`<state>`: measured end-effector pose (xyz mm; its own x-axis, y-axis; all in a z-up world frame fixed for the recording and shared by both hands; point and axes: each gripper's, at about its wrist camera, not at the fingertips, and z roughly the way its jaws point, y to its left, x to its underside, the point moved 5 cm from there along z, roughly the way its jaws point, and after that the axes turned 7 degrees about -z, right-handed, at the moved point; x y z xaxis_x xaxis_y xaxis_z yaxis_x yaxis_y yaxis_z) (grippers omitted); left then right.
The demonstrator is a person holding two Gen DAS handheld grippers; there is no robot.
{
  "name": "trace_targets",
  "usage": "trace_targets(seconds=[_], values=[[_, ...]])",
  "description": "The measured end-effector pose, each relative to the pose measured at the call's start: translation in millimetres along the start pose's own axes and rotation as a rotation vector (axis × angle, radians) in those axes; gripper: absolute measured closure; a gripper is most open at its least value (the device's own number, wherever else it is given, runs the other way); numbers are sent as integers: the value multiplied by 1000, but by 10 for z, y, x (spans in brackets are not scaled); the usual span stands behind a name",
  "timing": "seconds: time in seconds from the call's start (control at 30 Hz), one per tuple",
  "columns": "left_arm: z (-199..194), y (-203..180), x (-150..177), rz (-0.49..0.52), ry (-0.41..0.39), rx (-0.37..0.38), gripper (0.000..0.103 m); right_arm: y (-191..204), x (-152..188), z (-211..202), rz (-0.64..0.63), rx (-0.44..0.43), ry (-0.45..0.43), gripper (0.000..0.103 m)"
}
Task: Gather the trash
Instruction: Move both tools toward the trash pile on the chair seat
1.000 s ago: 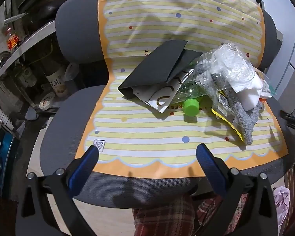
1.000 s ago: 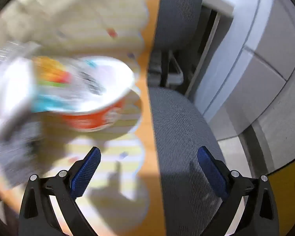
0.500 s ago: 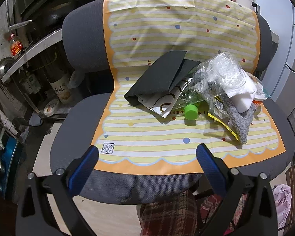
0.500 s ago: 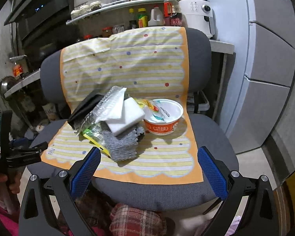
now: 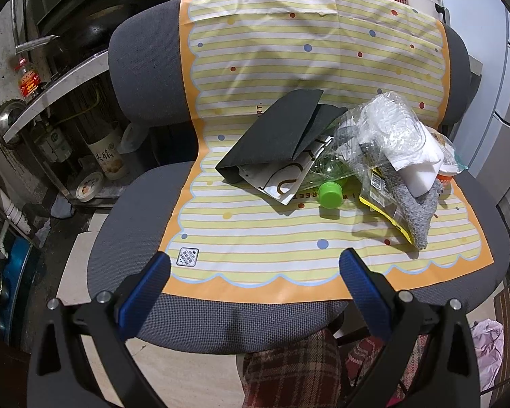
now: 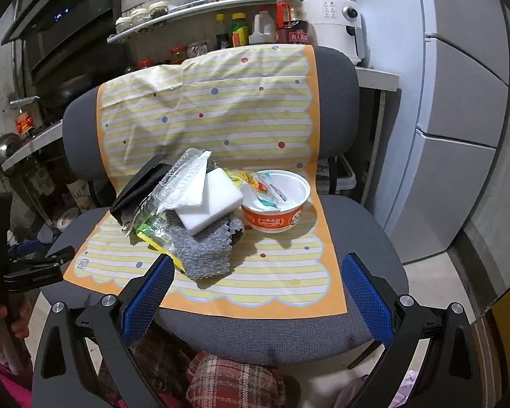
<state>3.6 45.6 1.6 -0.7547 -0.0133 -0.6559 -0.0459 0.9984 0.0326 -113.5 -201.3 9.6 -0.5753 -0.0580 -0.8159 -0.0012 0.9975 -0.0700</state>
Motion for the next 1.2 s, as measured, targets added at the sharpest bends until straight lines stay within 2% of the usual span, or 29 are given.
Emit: trace_targets(seconds=[1.2], values=[[8,-22,-29,-2,-1,0,6,40,25,13,-8,12,17,6]])
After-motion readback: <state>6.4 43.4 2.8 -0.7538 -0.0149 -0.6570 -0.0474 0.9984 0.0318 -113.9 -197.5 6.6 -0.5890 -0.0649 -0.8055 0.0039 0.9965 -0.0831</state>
